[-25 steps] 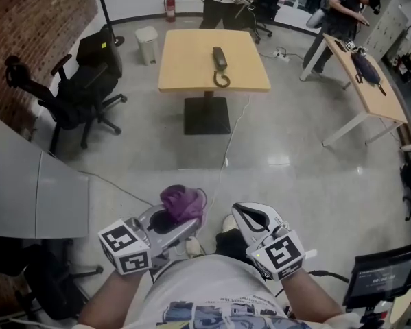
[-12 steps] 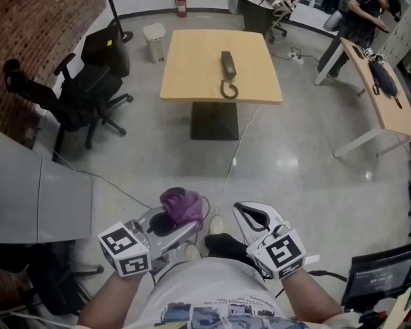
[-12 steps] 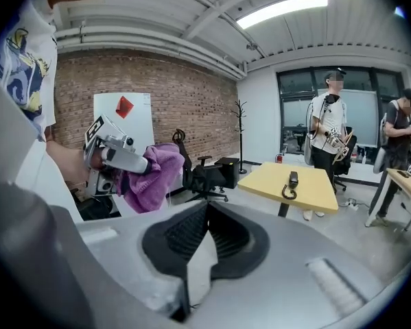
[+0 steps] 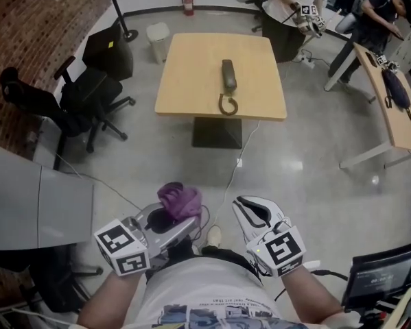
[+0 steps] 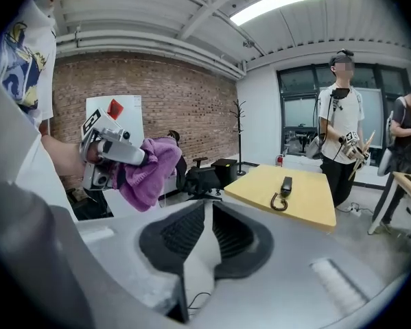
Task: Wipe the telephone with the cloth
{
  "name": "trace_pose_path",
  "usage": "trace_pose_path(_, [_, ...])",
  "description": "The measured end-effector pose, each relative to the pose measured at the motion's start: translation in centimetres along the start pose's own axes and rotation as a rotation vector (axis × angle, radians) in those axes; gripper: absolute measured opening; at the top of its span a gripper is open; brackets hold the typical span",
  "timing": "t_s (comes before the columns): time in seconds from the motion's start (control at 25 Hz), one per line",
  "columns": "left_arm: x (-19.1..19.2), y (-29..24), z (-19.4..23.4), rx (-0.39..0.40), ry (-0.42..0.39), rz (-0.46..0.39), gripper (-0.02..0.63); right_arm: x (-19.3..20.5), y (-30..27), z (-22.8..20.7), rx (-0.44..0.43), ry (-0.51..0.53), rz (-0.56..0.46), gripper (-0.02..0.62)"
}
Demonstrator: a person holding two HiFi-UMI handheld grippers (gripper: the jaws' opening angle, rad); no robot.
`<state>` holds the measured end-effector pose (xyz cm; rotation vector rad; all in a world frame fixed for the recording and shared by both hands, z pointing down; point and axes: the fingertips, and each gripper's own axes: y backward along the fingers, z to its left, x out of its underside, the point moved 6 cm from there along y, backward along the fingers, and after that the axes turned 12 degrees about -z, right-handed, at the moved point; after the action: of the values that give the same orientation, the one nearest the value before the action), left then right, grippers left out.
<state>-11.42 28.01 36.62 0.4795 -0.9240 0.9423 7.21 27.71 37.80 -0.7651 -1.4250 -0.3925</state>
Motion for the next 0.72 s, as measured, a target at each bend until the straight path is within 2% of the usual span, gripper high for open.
trace_pose_path(0.32, [-2.2,-1.5,4.9,0.013,0.004,0.001,0.149,0.6,-4.1,-2.5,0.051,-0.013,0.029,0.049])
trace_pose_path(0.48, [-3.7,-2.9,8.6,0.061,0.028,0.011,0.149,0.0,-7.1,-3.8,0.108,-0.008,0.049,0.051])
trace_pose_path(0.72, [-8.1,-4.7,13.6,0.168,0.01,0.046,0.149,-1.7,-12.6,-5.5,0.196,-0.012,0.075,0.057])
